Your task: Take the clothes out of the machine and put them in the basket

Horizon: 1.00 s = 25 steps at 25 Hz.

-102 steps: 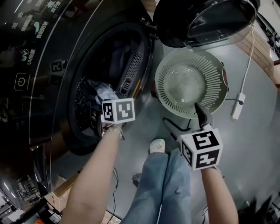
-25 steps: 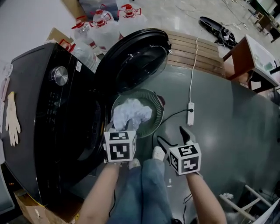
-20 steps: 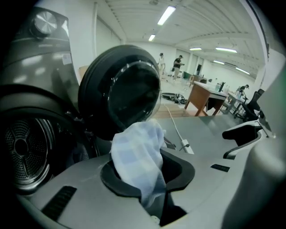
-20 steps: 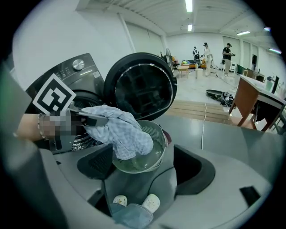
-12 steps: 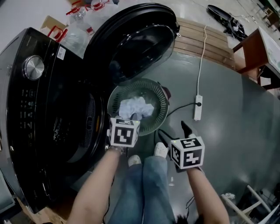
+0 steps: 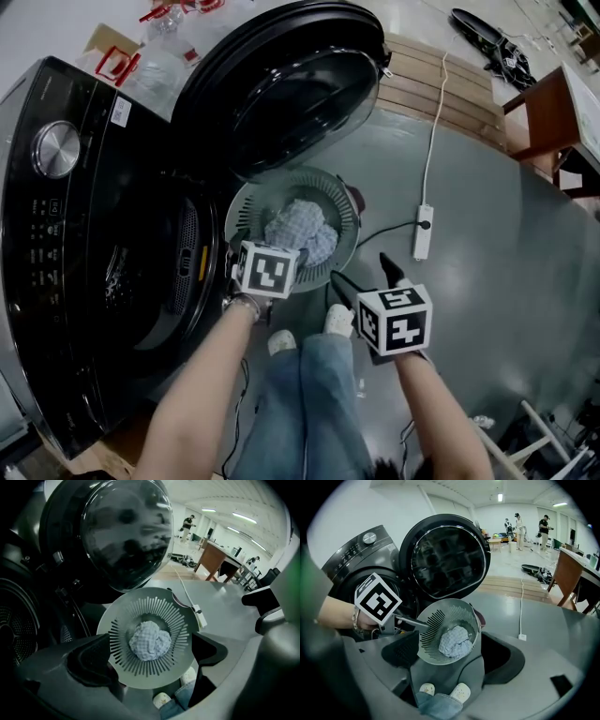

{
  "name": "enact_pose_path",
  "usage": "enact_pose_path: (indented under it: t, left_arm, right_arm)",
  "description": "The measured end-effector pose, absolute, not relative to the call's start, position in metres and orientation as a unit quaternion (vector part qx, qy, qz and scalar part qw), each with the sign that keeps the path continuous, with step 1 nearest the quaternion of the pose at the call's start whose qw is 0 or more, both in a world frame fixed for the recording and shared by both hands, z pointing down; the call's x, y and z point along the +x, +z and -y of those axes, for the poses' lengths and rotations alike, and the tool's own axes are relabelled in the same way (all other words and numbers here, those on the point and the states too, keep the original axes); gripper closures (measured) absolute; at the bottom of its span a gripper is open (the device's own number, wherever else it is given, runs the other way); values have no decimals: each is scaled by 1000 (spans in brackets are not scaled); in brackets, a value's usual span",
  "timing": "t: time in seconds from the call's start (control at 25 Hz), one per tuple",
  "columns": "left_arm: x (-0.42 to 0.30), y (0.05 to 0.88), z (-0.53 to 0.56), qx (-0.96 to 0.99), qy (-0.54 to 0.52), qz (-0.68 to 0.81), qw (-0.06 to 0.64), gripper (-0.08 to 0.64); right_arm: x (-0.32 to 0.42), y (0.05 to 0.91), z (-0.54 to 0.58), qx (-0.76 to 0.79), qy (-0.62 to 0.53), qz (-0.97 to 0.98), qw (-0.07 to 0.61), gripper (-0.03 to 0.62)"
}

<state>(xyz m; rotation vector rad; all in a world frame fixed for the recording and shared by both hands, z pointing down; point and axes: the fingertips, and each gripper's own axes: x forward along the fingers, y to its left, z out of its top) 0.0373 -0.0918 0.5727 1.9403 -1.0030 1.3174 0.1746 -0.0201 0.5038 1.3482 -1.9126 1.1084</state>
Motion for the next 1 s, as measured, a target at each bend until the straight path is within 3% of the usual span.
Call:
enact_pose_path:
  t: [0.48, 1.0]
  left_arm:
    - [-33, 588, 85, 678, 487, 449, 319, 46]
    - [-99, 619, 64, 703, 436, 469, 309, 48]
  right_arm:
    - [160, 542, 26, 474, 408, 722, 298, 183]
    - [70, 594, -1, 448, 423, 725, 306, 189]
